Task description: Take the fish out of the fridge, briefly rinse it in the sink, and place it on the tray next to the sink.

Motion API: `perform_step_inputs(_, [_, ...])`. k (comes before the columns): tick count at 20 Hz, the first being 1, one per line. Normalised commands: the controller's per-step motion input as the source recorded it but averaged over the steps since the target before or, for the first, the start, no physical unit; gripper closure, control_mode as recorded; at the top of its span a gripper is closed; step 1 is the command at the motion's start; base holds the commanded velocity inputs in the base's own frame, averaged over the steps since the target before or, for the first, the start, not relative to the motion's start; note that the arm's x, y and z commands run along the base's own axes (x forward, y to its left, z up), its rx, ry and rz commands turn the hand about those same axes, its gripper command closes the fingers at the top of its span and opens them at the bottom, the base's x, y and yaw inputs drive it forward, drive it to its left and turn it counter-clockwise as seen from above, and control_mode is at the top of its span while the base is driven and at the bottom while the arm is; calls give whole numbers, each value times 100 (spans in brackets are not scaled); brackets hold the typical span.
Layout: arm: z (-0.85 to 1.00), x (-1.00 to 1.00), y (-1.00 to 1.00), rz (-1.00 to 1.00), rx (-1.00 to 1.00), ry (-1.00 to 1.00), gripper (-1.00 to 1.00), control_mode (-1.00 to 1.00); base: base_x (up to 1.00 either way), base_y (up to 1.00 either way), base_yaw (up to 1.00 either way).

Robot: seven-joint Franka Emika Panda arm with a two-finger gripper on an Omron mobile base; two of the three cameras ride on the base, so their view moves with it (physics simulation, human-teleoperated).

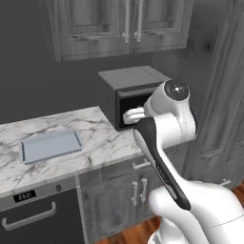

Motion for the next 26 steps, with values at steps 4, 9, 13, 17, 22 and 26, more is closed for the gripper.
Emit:
perform_step_inputs(4, [0,0,0,0,0,0,100,100,1,100,11])
perform_step_inputs(9, [0,0,0,0,0,0,100,100,2,100,11])
perform_step_inputs(13, [0,0,0,0,0,0,100,100,7,100,10])
perform_step_inputs(17, [0,0,0,0,0,0,100,100,19,100,9])
perform_step_inputs(22, [0,0,0,0,0,0,100,100,37,100,4])
perform_step_inputs(26, [0,0,0,0,0,0,100,100,45,100,0])
